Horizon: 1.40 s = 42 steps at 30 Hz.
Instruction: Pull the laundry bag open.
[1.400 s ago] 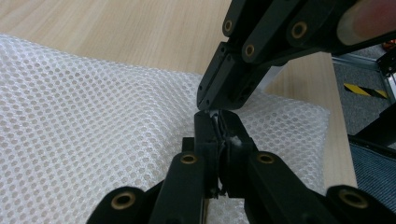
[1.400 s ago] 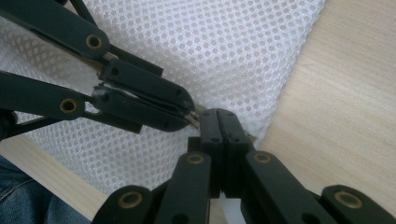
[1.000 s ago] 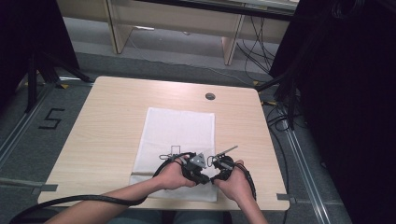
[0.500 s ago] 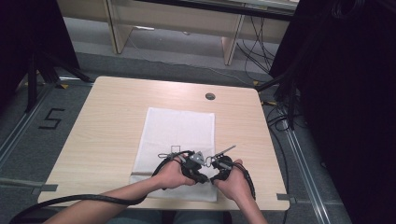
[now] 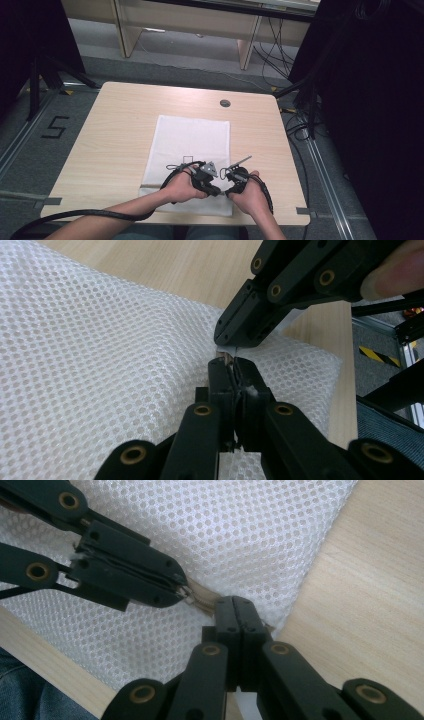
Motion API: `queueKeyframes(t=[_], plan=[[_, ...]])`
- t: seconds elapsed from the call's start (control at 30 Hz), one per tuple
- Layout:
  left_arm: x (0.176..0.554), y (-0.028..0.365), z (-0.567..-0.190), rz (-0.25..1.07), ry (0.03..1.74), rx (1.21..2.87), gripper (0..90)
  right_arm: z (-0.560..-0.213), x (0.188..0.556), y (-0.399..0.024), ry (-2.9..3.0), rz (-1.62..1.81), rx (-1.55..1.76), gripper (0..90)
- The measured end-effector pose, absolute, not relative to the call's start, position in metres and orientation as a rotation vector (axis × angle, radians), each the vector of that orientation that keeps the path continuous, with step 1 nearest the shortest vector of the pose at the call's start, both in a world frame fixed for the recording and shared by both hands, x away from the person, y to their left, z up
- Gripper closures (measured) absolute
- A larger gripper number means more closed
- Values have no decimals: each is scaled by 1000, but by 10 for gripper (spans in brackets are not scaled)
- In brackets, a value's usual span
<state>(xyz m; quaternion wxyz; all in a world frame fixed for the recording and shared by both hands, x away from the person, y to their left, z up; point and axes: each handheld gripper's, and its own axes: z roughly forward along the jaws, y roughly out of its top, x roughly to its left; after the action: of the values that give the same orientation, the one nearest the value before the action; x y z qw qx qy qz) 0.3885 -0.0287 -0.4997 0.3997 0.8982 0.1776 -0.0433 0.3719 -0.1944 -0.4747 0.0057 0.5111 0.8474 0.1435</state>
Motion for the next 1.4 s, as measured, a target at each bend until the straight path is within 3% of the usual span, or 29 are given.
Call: queueKeyframes(t=[1.4], plan=[[387, -7, -491, -94, 463, 2260, 870, -475, 372, -193, 2654, 449, 1588, 900]])
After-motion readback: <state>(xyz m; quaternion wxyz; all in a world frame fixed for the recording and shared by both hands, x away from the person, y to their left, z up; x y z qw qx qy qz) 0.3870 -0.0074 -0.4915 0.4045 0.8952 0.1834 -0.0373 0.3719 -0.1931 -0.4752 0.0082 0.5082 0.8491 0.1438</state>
